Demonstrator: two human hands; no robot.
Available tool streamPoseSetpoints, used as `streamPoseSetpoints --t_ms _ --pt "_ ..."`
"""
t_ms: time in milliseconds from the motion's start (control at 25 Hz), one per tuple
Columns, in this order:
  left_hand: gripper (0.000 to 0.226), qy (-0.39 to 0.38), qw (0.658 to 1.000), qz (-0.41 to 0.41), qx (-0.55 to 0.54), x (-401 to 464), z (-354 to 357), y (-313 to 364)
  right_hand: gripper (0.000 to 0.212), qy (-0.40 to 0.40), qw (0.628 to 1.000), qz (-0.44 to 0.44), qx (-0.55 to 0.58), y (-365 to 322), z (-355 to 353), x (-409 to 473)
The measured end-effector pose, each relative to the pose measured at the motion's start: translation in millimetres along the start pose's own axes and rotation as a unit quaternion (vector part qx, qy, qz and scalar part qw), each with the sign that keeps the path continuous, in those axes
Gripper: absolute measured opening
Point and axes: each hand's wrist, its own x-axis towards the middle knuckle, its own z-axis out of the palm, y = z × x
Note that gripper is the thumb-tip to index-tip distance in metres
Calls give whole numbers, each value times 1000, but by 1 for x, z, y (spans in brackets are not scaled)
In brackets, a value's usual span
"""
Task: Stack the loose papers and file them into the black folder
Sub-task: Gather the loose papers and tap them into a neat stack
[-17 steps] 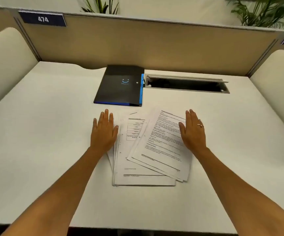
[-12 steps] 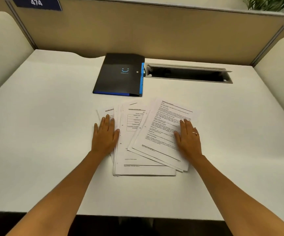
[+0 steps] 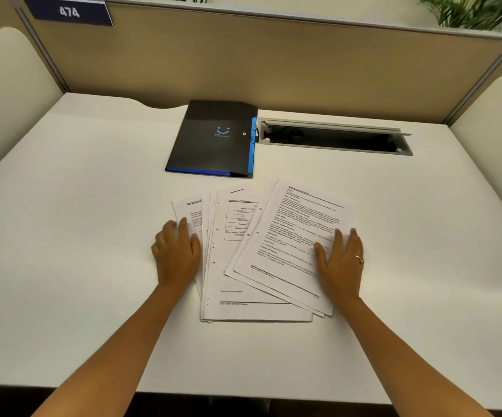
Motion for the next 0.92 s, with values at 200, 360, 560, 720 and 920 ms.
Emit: streamPoseSetpoints --t_ms 200,360,560,720,920 --pt "40 8 996 -62 -71 3 0 4 75 -4 997 66 34 -1 -3 10" --pt "44 -38 976 -76 -202 15 3 21 77 -52 993 17 104 -13 -5 20" --pt "58 -191 922 -44 -335 31 1 51 79 -135 975 -47 171 -47 1 22" --pt "71 -218 890 -8 -401 29 -2 71 72 -121 970 -34 208 -64 10 17" --pt "53 -103 852 -204 -471 20 -7 58 56 -62 964 67 249 -58 1 18"
